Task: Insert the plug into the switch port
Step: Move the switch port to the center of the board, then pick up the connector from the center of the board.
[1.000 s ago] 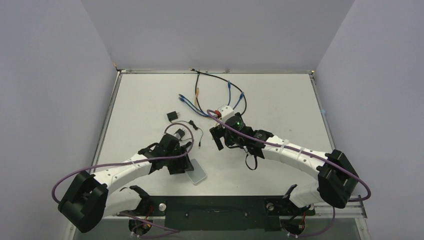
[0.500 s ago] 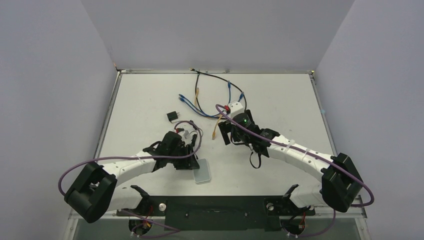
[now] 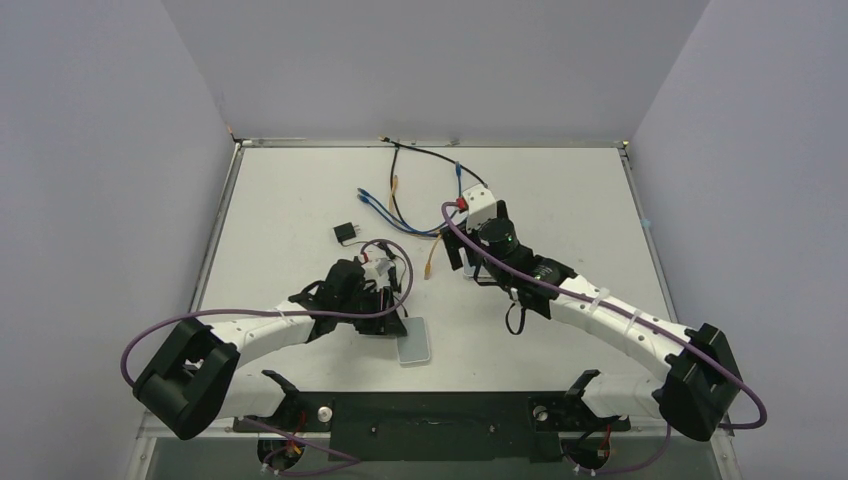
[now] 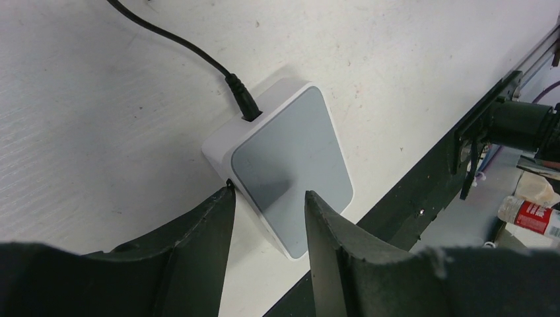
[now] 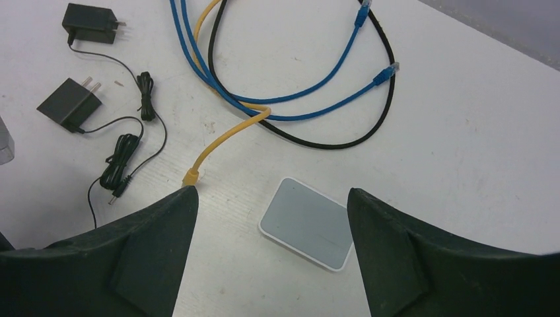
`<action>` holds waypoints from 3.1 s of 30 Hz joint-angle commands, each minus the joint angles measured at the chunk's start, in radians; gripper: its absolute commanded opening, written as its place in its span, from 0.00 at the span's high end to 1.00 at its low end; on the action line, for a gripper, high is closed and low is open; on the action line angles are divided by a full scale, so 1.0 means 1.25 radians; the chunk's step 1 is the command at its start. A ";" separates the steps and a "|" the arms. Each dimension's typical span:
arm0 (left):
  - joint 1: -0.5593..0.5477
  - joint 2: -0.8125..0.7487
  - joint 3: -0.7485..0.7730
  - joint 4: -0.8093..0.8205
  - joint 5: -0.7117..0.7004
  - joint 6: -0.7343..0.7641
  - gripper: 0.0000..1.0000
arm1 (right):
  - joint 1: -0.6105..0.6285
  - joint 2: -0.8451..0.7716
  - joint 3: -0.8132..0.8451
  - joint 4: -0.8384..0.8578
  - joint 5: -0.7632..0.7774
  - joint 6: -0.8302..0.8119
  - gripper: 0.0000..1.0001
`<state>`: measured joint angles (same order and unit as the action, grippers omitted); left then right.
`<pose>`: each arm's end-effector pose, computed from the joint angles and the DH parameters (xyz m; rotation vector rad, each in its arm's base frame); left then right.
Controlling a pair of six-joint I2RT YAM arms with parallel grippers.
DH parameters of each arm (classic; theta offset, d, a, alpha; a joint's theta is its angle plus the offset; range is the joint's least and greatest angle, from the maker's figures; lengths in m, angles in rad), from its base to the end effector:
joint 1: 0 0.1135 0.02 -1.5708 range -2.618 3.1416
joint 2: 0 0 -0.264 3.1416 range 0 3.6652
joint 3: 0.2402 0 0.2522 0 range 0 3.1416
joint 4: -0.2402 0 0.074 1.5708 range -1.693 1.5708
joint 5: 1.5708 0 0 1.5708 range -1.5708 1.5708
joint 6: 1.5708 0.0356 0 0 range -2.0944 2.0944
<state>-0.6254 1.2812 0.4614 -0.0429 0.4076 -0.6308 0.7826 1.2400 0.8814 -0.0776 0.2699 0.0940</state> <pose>0.1742 -0.1432 0.1473 0.1931 2.6203 -1.0071 0.2073 0.1927 0.2876 -0.5108 1.9359 0.2942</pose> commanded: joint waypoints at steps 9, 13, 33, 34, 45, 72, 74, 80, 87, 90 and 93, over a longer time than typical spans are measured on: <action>0.002 -0.071 0.042 -0.012 0.027 0.053 0.58 | 0.002 0.086 0.182 -0.135 -0.124 -0.291 0.07; 0.003 -0.146 0.072 -0.094 -0.045 0.053 0.54 | 0.001 0.084 0.137 -0.101 -0.149 -0.463 0.07; 0.131 -0.392 0.079 -0.218 -0.061 0.022 0.41 | -0.045 0.277 0.235 -0.233 -0.298 -0.915 0.15; 0.133 -0.397 0.078 -0.217 -0.058 0.022 0.41 | -0.045 0.292 0.237 -0.238 -0.297 -0.924 0.15; 0.146 -0.407 0.069 -0.211 -0.046 0.025 0.41 | -0.021 0.411 0.266 -0.170 -0.234 -1.001 0.18; 0.151 -0.410 0.060 -0.206 -0.046 0.022 0.41 | -0.006 0.524 0.344 -0.184 -0.191 -0.985 1.00; 0.152 -0.411 0.060 -0.207 -0.045 0.021 0.41 | -0.007 0.514 0.344 -0.178 -0.173 -0.981 1.00; 0.152 -0.415 0.062 -0.210 -0.048 0.020 0.41 | -0.008 0.470 0.332 -0.114 -0.081 -0.973 1.00; 0.152 -0.413 0.065 -0.212 -0.050 0.020 0.41 | -0.014 0.403 0.332 -0.067 0.014 -1.011 1.00; 0.153 -0.413 0.066 -0.212 -0.049 0.022 0.41 | -0.018 0.373 0.337 -0.055 0.047 -1.031 1.00; 0.156 -0.409 0.068 -0.212 -0.045 0.022 0.41 | -0.018 0.351 0.342 -0.050 0.070 -1.046 1.00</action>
<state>-0.4419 0.7734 0.5316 -0.3252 0.3340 -0.5991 0.7654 1.7546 1.2762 -0.2073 0.2596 -1.1732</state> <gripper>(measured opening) 0.595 0.036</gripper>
